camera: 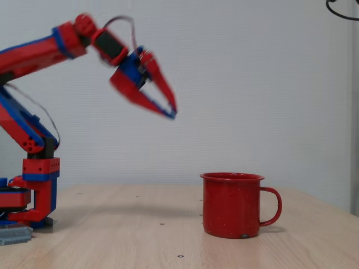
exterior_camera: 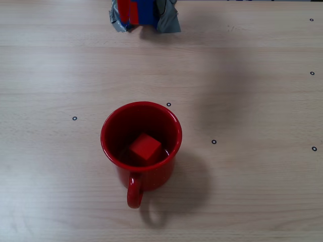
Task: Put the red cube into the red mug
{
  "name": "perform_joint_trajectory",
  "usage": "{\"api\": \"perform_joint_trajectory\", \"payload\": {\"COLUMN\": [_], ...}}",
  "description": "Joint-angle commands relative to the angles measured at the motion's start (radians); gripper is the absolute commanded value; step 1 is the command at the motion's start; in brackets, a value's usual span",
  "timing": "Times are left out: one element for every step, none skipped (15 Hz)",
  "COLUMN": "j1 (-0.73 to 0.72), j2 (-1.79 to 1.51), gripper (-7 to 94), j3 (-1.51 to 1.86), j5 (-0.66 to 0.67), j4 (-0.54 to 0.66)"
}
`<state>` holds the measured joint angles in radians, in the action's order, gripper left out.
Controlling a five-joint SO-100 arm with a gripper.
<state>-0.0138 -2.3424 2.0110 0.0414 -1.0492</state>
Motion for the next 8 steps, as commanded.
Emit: {"api": "perform_joint_trajectory", "payload": {"j1": [0.003,-0.006,-0.015,-0.025,-0.034,-0.043,-0.044,-0.048], "j2": [-0.176,-0.270,-0.364,-0.471,-0.581,-0.686,-0.770,-0.838], "gripper": [0,0,0,0,0,0,0,0], "j3": [0.163,0.288,0.413,0.545,0.672,0.799,0.902,0.983], "j5": [0.023,0.025,0.021,0.020,0.014,0.006,-0.008,-0.023], "j4": [0.069,0.091,0.106,0.123,0.124,0.120,0.118,0.120]}}
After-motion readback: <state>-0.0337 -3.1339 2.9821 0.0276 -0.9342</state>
